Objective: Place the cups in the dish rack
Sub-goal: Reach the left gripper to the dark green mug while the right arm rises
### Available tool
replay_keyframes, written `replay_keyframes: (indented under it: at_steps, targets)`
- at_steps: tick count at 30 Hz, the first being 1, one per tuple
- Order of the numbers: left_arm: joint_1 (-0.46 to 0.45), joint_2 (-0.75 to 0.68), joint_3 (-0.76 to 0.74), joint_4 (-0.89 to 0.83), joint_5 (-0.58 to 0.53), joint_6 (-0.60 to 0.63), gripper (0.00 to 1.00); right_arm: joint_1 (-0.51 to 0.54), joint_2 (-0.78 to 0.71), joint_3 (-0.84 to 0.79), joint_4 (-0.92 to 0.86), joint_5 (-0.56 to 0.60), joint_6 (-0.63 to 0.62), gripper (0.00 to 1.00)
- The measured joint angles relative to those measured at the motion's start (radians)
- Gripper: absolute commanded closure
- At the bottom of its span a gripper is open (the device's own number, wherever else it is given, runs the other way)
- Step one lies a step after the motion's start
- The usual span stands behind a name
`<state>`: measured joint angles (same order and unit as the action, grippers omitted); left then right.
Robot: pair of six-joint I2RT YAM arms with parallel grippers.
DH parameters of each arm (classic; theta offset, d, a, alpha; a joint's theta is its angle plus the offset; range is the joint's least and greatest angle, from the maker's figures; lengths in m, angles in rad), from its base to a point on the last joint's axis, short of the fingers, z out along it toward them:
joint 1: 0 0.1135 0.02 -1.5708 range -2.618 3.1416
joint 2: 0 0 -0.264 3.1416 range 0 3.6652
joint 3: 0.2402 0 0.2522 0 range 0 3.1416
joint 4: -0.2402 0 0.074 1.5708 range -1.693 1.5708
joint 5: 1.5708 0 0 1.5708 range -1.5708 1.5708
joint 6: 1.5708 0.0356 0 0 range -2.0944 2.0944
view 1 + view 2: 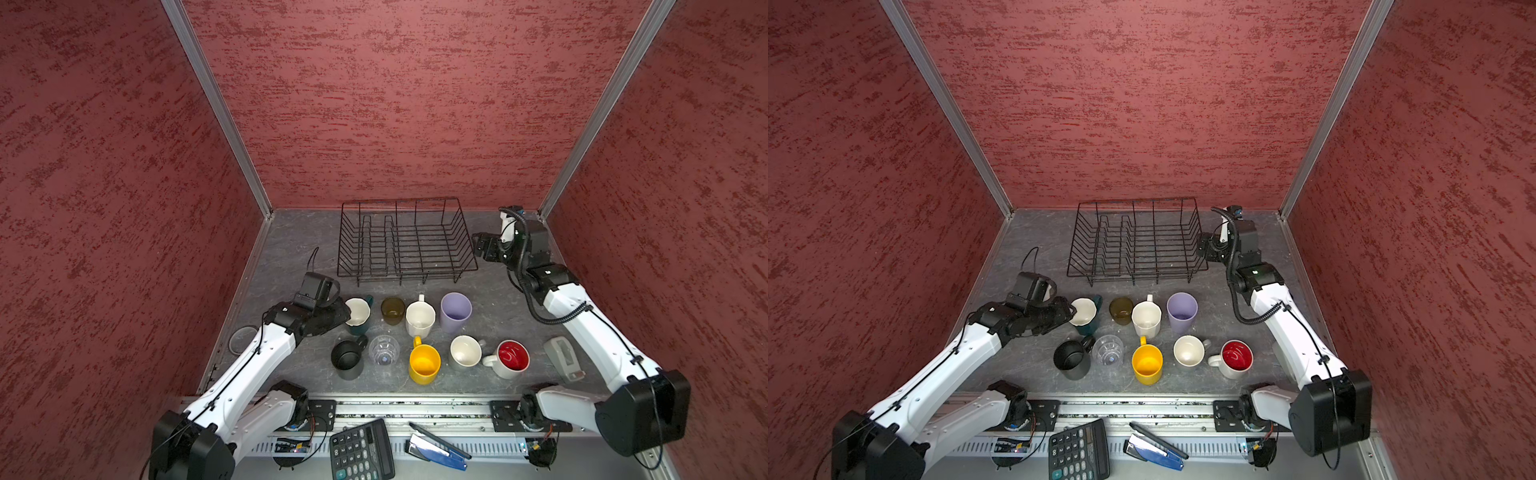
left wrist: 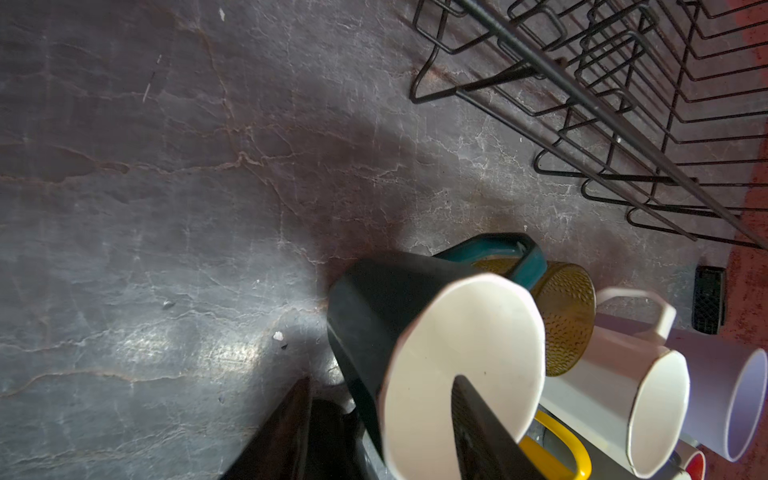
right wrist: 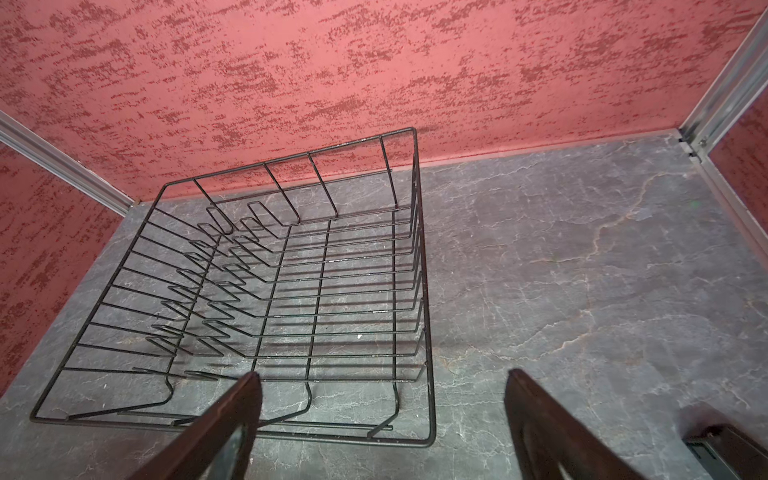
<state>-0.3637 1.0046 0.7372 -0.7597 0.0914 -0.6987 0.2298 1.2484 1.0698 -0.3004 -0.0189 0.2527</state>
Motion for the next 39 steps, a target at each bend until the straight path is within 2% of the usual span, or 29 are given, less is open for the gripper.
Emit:
replay_keyframes:
  at_steps: [8, 14, 26, 33, 39]
  targets:
    - [-0.034, 0.086, 0.040, 0.013, -0.053, 0.011, 0.50, 0.000, 0.003, -0.019, 0.006, -0.008, -0.008, 0.06]
    - [-0.061, 0.143, 0.057, 0.015, -0.086, 0.020, 0.61, 0.001, 0.003, -0.020, 0.009, -0.008, -0.011, 0.05]
    - [-0.065, 0.223, 0.060, 0.032, -0.101, 0.026, 0.72, 0.001, 0.003, -0.020, 0.012, -0.040, -0.011, 0.04]
    - [-0.068, 0.254, 0.075, 0.035, -0.098, 0.042, 0.83, 0.001, -0.009, -0.025, 0.013, -0.049, -0.011, 0.03]
    - [-0.068, 0.252, 0.075, 0.012, -0.098, 0.045, 0.98, 0.001, -0.024, -0.039, 0.019, -0.061, -0.011, 0.03]
